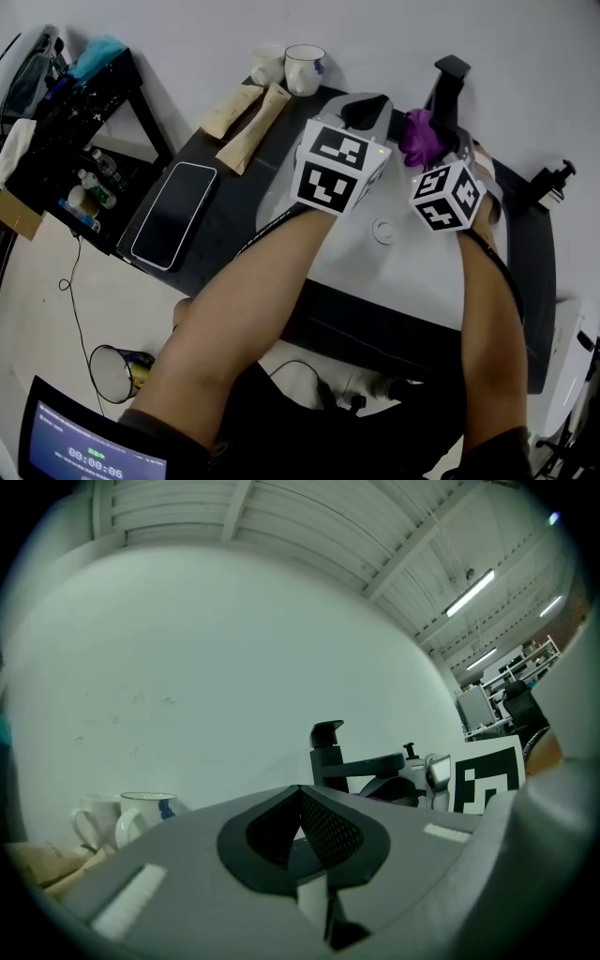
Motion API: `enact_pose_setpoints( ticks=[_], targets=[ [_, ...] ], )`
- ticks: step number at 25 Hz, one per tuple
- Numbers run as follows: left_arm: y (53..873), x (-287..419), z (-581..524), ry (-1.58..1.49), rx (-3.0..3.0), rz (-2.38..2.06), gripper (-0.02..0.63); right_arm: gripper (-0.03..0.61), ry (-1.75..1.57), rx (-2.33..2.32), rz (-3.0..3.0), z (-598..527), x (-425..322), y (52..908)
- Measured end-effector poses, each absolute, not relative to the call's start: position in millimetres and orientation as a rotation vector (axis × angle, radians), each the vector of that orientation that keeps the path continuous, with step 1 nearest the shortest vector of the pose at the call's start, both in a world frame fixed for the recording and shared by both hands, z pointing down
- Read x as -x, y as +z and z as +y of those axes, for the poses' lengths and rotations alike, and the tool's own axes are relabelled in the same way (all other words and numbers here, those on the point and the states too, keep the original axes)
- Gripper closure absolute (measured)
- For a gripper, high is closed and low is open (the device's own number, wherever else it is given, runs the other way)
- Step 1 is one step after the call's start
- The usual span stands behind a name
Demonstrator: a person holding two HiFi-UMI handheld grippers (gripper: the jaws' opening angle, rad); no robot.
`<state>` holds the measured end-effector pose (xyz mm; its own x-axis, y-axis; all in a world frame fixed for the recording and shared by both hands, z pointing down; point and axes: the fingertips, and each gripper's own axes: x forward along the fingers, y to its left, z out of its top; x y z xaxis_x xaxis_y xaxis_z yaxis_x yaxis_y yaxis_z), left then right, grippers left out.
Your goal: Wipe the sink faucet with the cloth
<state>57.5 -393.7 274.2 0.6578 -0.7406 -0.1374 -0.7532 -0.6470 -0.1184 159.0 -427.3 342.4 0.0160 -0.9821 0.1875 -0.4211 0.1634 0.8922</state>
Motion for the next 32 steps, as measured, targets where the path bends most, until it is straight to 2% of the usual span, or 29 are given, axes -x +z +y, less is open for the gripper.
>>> enact_pose_setpoints(
  ticks=[5,10,16,20,26,29,32],
  targets=[
    [280.2,-60.4,-396.0,0.083,2.726,1.232,0.597,0.529,-0.614,-1.276,-1.649,-427.5,-158.7,366.7],
    [277.1,-46.9,-398.2,0.094,2.724,1.255,0.597,0.527,-0.617,-1.157,-1.694,-421.9,-149.9,364.8],
    [274.9,-42.4,-401.0,0.102,2.725,1.263,0.597,0.526,-0.498,-1.059,-1.871,-405.4,-182.3,326.6],
    [272.1,-45.4,-398.2,0.119,2.719,1.246,0.597,0.525,-0.705,-1.346,-1.769,-405.7,-220.4,251.7],
    [267.8,-54.5,-391.7,0.108,2.694,1.192,0.597,0.522,-1.195,-1.669,-1.539,-384.6,-210.8,153.4],
    [267.2,-53.1,-393.1,0.112,2.69,1.2,0.597,0.522,-1.184,-1.68,-1.5,-388.9,-207.2,158.4],
    [267.8,-51.4,-394.4,0.112,2.689,1.208,0.597,0.522,-1.034,-1.607,-1.486,-409.3,-209.8,197.5]
  ],
)
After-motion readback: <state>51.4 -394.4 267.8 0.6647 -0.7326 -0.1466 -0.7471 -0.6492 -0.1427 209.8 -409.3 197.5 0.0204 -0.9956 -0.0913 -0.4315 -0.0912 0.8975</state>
